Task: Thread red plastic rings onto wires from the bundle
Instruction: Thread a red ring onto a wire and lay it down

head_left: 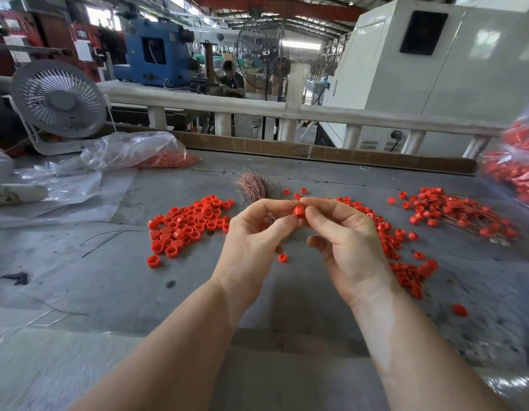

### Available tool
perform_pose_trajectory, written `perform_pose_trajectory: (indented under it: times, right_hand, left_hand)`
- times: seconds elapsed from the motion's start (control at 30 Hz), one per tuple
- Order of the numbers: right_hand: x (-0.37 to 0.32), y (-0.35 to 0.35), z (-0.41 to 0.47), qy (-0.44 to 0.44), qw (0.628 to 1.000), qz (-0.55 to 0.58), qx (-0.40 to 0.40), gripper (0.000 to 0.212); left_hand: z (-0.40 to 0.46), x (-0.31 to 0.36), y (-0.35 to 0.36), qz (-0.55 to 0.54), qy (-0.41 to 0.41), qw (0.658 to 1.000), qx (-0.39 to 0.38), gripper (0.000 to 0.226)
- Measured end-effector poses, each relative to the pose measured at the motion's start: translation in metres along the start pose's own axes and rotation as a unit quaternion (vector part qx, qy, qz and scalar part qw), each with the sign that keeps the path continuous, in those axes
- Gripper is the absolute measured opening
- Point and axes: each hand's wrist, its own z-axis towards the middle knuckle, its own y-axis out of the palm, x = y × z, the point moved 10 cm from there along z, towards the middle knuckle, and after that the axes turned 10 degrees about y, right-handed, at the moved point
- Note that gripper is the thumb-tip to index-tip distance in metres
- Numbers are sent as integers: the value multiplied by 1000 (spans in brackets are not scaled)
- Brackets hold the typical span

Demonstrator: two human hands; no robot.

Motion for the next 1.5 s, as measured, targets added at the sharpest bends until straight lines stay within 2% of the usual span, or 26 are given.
perform_pose_trajectory:
  times: [0.33,0.5,0.6,0.7,0.93,1.07,1.17,1.33,1.5]
  right_hand:
    - [1,-1,2,-4,1000,5,1,28]
    - [3,-2,4,1,1000,11,-5,9]
    - [2,-1,4,-5,1000,2,-3,13]
    - [3,-3,4,-11,1000,-8,10,14]
    - [5,-1,5,-2,1000,-20,3,13]
    - [9,-3,7,9,1000,-17,7,16]
    - [13,-7,9,15,1000,-4,24,13]
    - [12,-9,9,-6,999,-26,36,8]
    - [14,-10,11,5,999,-37,38,22]
  left_hand:
    - [0,-2,-2,8,-5,1000,2,31]
    - [0,-4,-1,5,-8,1000,2,24]
    - [0,-6,-1,-3,-17,1000,3,21]
    - [0,-7,0,-6,-25,1000,-6,6]
    - [0,-11,-3,31,-33,999,11,24]
    - [-1,-11,-2,36,-37,999,-1,20]
    - [-1,-14,-6,36,-44,998,13,7]
    - [-2,-21,-11,21,-81,996,37,12]
    - [-5,-24,0,24,-108,994,-12,16]
